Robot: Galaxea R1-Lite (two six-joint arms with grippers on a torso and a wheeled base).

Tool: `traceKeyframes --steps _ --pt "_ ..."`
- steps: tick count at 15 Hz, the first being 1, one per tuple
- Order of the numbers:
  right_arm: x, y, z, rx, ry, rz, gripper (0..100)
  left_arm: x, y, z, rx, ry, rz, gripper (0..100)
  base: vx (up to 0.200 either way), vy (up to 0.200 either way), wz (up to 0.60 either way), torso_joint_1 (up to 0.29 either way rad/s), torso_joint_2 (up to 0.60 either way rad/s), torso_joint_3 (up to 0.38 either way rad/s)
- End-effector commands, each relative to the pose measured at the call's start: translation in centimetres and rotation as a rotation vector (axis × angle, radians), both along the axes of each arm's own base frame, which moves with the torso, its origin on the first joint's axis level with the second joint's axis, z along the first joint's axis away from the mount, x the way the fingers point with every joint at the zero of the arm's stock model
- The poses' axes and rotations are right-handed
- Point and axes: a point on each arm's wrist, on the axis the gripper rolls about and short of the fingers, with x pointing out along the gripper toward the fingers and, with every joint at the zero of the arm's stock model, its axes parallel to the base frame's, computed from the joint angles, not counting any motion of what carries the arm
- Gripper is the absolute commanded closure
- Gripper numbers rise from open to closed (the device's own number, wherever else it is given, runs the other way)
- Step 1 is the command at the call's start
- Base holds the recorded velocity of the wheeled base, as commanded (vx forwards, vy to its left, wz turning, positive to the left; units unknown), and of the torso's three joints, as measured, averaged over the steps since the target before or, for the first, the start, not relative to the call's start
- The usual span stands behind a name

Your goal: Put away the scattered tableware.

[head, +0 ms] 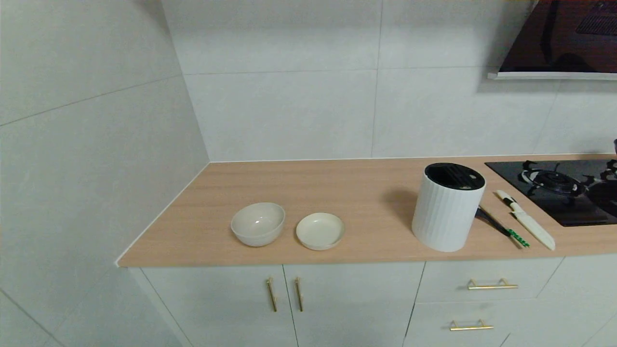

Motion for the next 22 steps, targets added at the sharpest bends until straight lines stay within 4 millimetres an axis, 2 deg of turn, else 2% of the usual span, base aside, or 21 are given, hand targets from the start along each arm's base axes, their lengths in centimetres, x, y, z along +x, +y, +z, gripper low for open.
traceKeyframes --steps 1,9,22 --pt "0.00 0.00 0.01 0.000 -0.001 0.001 0 0.00 0.00 0.00 0.000 0.000 0.000 0 0.000 0.200 0.00 0.002 0.00 0.002" --pt "0.00 0.00 0.01 0.000 -0.001 0.001 0 0.00 0.00 0.00 0.000 0.000 0.000 0 0.000 0.200 0.00 0.001 0.00 0.002" --pt "0.00 0.00 0.01 0.000 -0.001 0.001 0 0.00 0.00 0.00 -0.001 0.000 0.000 0 0.000 0.000 0.00 0.000 0.00 0.000"
